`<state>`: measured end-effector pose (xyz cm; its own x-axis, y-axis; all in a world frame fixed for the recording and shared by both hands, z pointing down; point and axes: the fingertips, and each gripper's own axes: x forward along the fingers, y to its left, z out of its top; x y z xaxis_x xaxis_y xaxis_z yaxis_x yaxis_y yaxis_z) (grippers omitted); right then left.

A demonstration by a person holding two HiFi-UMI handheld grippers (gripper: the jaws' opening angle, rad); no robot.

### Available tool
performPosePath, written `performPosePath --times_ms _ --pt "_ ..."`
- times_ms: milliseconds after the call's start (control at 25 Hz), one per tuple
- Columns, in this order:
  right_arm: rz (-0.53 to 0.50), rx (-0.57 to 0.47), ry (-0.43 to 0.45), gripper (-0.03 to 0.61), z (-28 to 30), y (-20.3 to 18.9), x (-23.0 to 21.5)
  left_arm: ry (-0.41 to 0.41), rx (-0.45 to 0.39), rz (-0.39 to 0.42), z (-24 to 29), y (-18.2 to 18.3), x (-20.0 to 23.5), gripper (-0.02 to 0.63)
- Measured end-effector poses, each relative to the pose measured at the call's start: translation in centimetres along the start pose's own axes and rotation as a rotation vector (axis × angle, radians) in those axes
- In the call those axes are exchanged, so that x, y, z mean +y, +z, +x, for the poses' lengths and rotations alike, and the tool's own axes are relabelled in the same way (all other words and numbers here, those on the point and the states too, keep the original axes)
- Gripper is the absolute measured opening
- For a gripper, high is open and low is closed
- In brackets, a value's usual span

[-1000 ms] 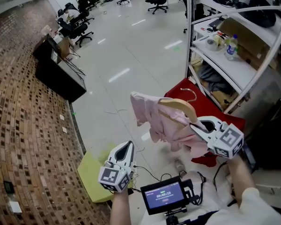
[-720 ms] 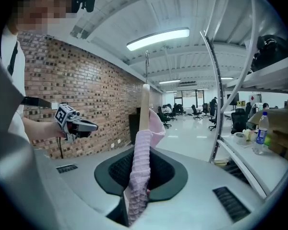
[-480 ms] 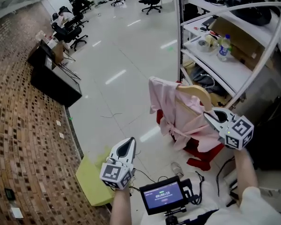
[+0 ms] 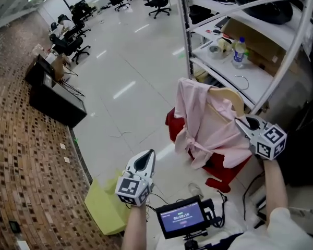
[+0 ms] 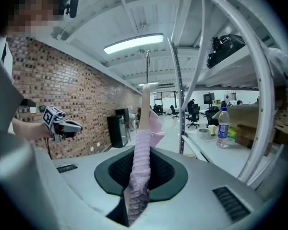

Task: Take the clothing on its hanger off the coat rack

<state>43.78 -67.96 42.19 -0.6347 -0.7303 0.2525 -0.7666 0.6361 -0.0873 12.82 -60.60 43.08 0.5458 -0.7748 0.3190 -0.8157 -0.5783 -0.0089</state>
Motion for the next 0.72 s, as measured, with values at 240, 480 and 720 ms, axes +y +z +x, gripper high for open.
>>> performPosePath --times_ms 240,480,720 --pt "0.022 0.014 -0.079 0.044 -1.0 -1.9 -7.0 -0.055 0.03 0.026 5.1 0.4 -2.2 0.008" --pt "-0.013 0.064 -0.149 0.044 -0.1 -4.9 -11.2 -0.077 0.057 0.051 7.5 0.3 -2.7 0.008" --pt "-0.025 0.096 -0.2 0.044 2.1 -8.3 -14.3 -0.075 0.089 0.043 9.0 -0.7 -2.3 0.008"
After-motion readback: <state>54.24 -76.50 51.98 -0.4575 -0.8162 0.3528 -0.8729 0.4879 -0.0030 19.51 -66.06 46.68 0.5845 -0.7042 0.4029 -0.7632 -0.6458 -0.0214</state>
